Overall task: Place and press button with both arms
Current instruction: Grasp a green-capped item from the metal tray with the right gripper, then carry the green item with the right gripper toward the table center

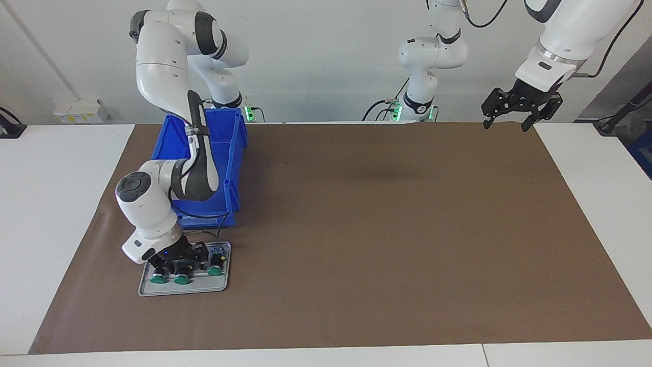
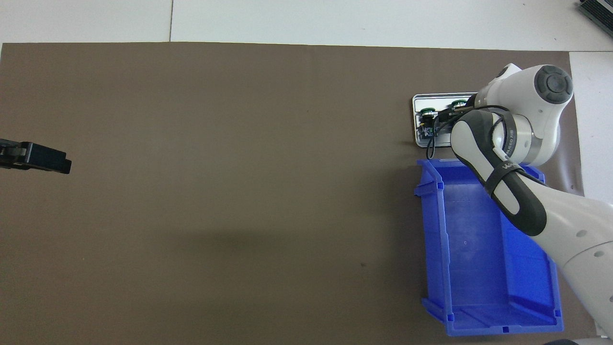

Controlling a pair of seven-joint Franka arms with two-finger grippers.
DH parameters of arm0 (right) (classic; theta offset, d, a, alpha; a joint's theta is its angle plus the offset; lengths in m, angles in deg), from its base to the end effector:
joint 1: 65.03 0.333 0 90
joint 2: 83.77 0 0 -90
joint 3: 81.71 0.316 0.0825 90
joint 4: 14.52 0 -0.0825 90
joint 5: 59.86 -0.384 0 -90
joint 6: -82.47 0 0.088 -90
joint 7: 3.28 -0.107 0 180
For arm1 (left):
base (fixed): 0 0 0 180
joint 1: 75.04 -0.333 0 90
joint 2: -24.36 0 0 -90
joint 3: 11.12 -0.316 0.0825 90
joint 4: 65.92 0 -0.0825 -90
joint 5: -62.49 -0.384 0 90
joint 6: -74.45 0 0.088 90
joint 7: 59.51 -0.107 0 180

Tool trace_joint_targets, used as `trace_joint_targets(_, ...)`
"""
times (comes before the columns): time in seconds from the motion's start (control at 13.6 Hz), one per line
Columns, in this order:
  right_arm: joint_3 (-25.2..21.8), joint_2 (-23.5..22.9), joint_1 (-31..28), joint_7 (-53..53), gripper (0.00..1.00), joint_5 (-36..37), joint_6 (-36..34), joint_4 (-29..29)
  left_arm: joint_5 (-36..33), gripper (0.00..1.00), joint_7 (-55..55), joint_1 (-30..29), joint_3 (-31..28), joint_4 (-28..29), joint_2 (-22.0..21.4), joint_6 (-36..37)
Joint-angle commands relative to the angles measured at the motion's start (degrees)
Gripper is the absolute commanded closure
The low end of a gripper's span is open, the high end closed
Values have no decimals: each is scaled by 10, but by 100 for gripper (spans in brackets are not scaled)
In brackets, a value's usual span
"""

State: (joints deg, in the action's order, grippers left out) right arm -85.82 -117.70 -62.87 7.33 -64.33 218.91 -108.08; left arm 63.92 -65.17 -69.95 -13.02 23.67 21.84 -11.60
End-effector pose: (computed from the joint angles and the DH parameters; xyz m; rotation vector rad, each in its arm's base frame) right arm 0.7032 -0.0163 0.2898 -3.1248 -0.1786 -0.2499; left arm 0.5329 -0.0321 0.6458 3.1053 -0.2427 -0.0269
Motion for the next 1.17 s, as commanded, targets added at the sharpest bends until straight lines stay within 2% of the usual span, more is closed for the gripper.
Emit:
trace_joint_targets(0.0,7,16,-7,18,73,-14,5,-19,3,0,-4,2,-4,18,-15,-9)
trace_joint_targets(0.07,7,17,-7,16,100,-14,-7,-17,3,0,-4,2,-4,18,-15,-10)
trace_joint_targets(0.37,6,24,-6,-36,100,-15,-62,21,3,0,-4,2,-4,18,-15,-9)
trace_joint_targets(0.73,1,40,27,-294,100,2,-171,119,3,0,-4,2,-4,18,-15,-9)
trace_joint_targets(1.1,2,40,100,-567,100,42,-220,169,3,0,-4,2,-4,18,-16,-9)
